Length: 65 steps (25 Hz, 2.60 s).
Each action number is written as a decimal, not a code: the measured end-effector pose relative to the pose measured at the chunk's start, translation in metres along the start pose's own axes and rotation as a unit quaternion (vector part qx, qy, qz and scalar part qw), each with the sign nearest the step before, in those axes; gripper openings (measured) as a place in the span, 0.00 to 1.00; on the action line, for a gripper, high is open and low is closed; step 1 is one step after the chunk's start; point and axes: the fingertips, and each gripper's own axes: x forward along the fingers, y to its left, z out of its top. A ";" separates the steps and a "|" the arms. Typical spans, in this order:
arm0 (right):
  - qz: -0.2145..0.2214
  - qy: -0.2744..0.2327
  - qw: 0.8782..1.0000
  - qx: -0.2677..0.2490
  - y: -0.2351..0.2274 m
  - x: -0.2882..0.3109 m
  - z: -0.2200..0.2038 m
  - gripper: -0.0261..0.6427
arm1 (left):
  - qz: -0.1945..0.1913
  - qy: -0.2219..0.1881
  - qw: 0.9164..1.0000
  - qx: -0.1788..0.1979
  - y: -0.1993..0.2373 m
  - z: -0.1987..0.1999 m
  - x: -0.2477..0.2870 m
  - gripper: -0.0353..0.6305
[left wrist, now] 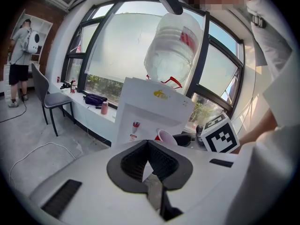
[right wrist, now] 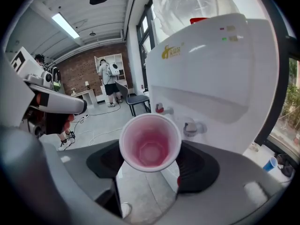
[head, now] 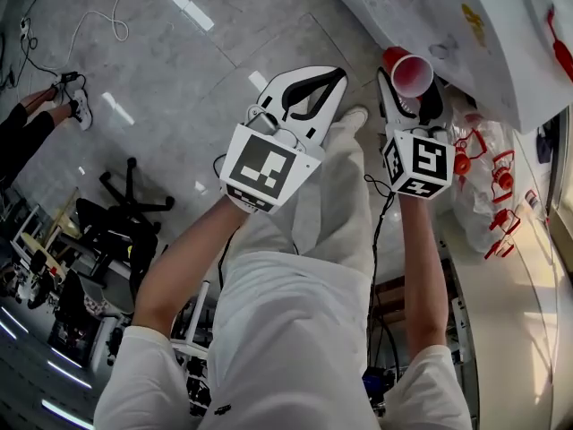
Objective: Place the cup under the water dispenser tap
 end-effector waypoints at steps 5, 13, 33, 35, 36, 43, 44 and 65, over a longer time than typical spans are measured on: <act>-0.017 0.011 1.000 0.013 -0.012 0.020 -0.021 0.56 | -0.004 0.006 1.000 0.002 0.011 -0.010 0.016 0.06; -0.045 0.022 0.998 0.027 -0.036 0.045 -0.048 0.56 | -0.013 0.013 1.000 0.004 0.021 -0.023 0.038 0.06; -0.161 0.049 0.981 0.098 -0.083 0.090 -0.098 0.56 | -0.028 0.023 0.999 0.010 0.033 -0.047 0.070 0.06; -0.171 0.052 0.978 0.105 -0.086 0.093 -0.102 0.56 | -0.028 0.023 0.999 0.010 0.035 -0.049 0.070 0.06; -0.176 0.053 0.977 0.107 -0.088 0.095 -0.104 0.56 | -0.028 0.023 0.999 0.009 0.036 -0.050 0.070 0.06; -0.196 0.064 0.971 0.123 -0.099 0.105 -0.116 0.56 | -0.028 0.024 0.999 0.007 0.036 -0.057 0.071 0.06; -0.197 0.064 0.970 0.124 -0.099 0.106 -0.118 0.56 | -0.028 0.025 0.999 0.007 0.035 -0.057 0.071 0.06; -0.246 0.058 0.957 0.143 -0.107 0.119 -0.123 0.57 | -0.029 0.024 0.999 0.009 0.040 -0.061 0.070 0.06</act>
